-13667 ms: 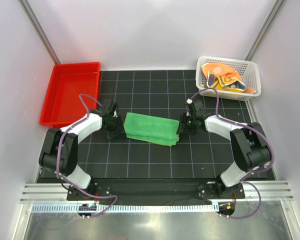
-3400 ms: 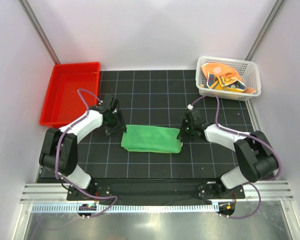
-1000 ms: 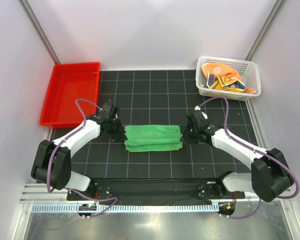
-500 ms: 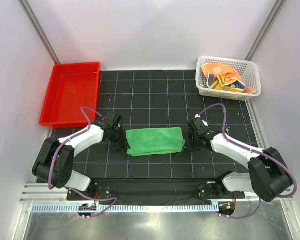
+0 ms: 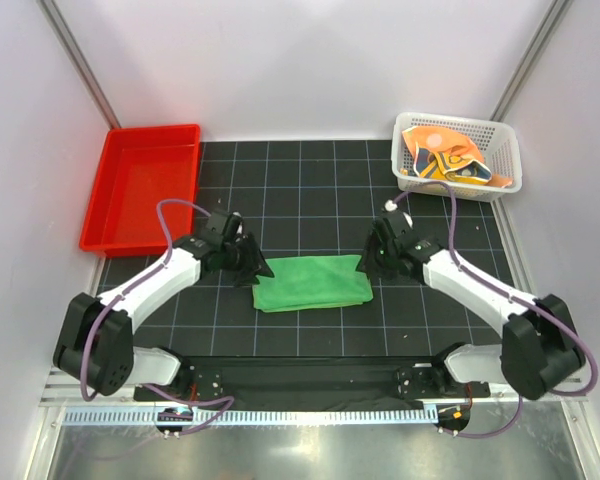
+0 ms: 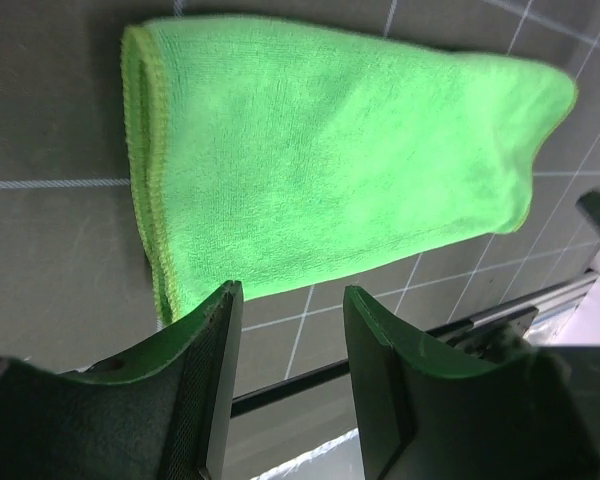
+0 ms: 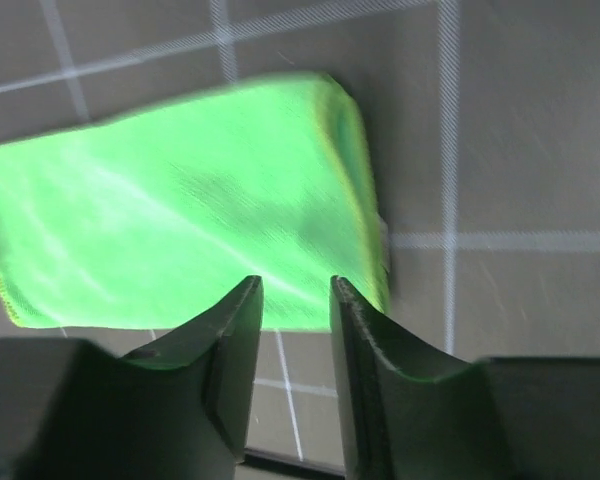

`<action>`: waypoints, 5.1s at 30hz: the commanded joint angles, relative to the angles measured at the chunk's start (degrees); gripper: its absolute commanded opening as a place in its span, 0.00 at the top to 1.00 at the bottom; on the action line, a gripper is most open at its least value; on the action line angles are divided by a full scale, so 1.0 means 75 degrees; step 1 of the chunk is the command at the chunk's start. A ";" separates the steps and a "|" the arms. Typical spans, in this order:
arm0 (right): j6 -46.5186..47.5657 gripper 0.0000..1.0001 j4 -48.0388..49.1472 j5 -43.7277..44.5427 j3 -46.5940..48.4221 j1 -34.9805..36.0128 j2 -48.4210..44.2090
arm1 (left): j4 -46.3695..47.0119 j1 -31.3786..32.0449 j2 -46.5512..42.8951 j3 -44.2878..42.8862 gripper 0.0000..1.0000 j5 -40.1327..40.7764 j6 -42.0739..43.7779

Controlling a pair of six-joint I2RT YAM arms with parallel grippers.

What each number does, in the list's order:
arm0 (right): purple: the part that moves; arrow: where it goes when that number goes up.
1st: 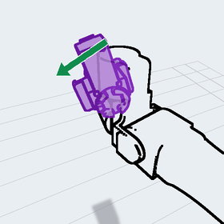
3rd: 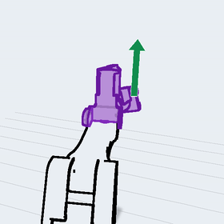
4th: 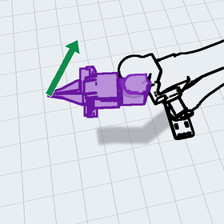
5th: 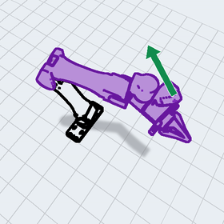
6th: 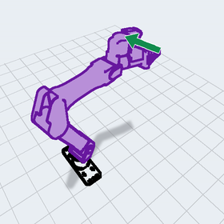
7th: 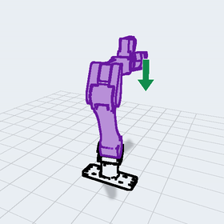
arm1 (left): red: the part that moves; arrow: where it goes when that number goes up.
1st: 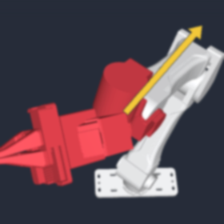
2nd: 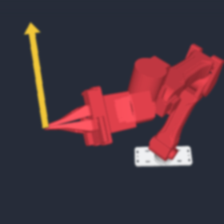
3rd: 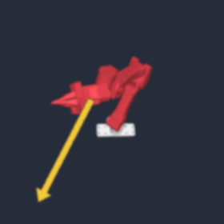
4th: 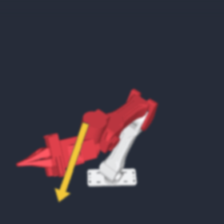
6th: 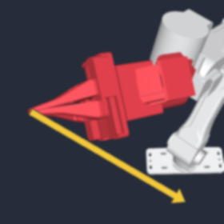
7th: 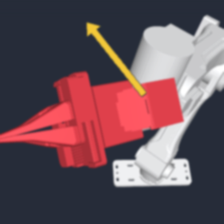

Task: Fold and stack the towels
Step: Fold the towel, then neatly place the folded towel into the bin

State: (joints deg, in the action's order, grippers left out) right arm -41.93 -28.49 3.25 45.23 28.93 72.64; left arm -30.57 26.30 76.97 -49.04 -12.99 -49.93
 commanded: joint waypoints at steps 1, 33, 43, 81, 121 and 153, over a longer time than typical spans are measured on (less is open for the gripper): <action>0.1206 0.57 0.0845 -0.0652 0.0670 -0.0223 0.0672 | 0.0839 0.0114 -0.0055 0.0687 0.52 -0.0576 -0.0127; 0.3095 0.90 0.1385 -0.1406 0.2160 -0.1642 0.3720 | 0.1662 0.0254 0.0648 0.1687 0.53 -0.0224 -0.0139; 0.2521 0.65 -0.0525 -0.1111 0.2489 -0.1689 0.2329 | 0.0584 0.0255 0.0495 -0.0128 0.44 -0.1092 0.0118; 0.1255 0.66 0.2346 -0.4511 0.0133 -0.0882 0.1681 | 0.0793 -0.0062 0.0658 0.0385 0.28 0.0467 0.0857; 0.1501 0.60 0.1162 -0.3222 0.0637 -0.0224 -0.0181 | 0.0760 0.0067 0.2440 0.0223 0.84 0.1111 -0.0116; 0.1677 0.00 0.0916 -0.1393 0.1070 -0.0412 0.0145 | -0.3857 -0.1326 0.3411 -0.6105 1.00 0.5986 0.4536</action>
State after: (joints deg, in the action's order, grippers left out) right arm -30.02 -22.90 -8.19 50.61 26.30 72.58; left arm -56.66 19.49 100.42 -90.67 25.12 -21.85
